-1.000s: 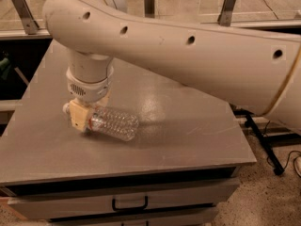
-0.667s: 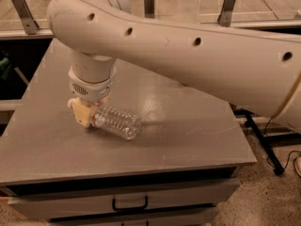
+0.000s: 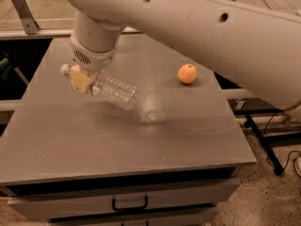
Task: Place water bottle upright
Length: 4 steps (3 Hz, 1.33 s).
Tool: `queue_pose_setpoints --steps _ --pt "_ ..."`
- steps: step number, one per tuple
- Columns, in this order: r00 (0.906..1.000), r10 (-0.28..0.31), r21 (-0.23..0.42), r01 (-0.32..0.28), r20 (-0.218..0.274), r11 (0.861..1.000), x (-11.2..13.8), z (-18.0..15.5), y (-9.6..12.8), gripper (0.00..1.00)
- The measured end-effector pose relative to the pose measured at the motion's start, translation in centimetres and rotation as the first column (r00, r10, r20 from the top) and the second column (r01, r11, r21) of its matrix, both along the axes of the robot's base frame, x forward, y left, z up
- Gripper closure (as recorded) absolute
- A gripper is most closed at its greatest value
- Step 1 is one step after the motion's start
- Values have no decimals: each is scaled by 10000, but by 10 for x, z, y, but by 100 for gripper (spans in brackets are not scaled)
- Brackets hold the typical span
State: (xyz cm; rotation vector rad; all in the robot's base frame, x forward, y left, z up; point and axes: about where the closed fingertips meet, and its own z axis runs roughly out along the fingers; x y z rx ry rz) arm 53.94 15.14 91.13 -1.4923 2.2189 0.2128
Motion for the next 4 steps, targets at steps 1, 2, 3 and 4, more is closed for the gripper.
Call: queue_pose_setpoints --steps 1,2,3,4 --pt "9905 415 1381 -597 1312 9886 27 58 -2 100" --pt "9829 718 1419 -964 1694 9852 28 68 0 100" --pt "9833 696 1431 -942 1682 9852 27 69 0 100" --pt "9696 808 1763 -1234 2309 9766 37 76 1 100"
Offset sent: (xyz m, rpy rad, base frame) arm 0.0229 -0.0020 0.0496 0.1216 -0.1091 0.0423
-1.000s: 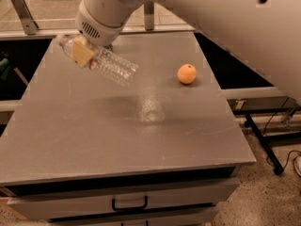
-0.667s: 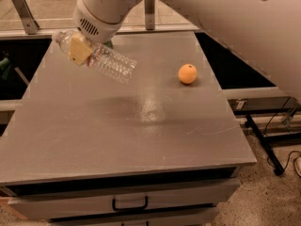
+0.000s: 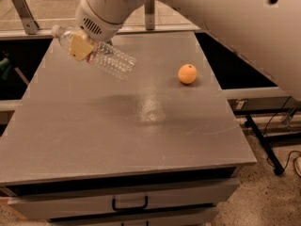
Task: Place water bottle upright
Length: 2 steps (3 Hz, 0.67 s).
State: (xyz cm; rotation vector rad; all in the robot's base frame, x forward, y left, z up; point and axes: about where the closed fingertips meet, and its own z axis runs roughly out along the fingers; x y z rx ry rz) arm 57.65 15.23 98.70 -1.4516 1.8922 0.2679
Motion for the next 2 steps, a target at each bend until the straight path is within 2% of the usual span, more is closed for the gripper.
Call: queue_pose_setpoints --steps 1,2 --pt "9944 390 775 -466 980 9959 21 15 2 100" --pt "9771 885 1710 -1224 1937 9776 41 30 7 100"
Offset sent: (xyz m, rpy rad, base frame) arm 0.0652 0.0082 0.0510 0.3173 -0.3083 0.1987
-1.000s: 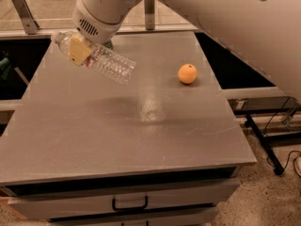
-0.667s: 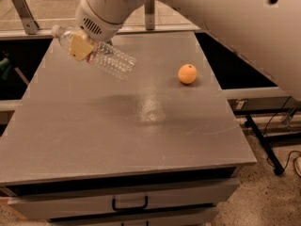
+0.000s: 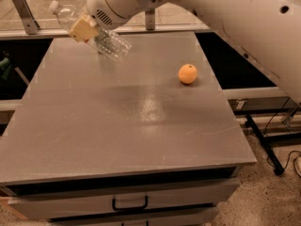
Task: Place water bottle upright
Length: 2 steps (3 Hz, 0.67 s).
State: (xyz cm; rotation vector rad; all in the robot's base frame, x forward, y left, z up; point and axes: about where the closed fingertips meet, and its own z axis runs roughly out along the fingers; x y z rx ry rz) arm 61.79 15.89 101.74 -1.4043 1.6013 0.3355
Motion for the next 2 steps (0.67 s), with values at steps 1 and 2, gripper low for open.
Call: queue_pose_setpoints --steps 1,2 --pt "9988 294 -117 -290 384 9995 0 2 2 100" --pt "9990 277 -105 -273 357 9996 0 2 2 100"
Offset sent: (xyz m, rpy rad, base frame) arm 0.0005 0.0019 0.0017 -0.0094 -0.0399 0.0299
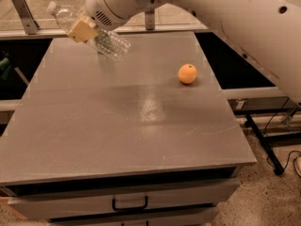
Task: Place water bottle upright
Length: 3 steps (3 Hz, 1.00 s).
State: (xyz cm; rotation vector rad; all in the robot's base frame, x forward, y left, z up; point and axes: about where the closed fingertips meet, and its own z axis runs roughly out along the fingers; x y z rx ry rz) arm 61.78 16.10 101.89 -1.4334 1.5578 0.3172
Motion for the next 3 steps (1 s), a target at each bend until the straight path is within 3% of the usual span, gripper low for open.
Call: queue_pose_setpoints --steps 1,2,3 --pt "9997 200 546 -207 124 9983 4 3 4 100" --pt "9969 670 1937 -739 419 9783 9 3 17 100" --pt "9904 960 3427 -1246 991 9312 4 13 30 100"
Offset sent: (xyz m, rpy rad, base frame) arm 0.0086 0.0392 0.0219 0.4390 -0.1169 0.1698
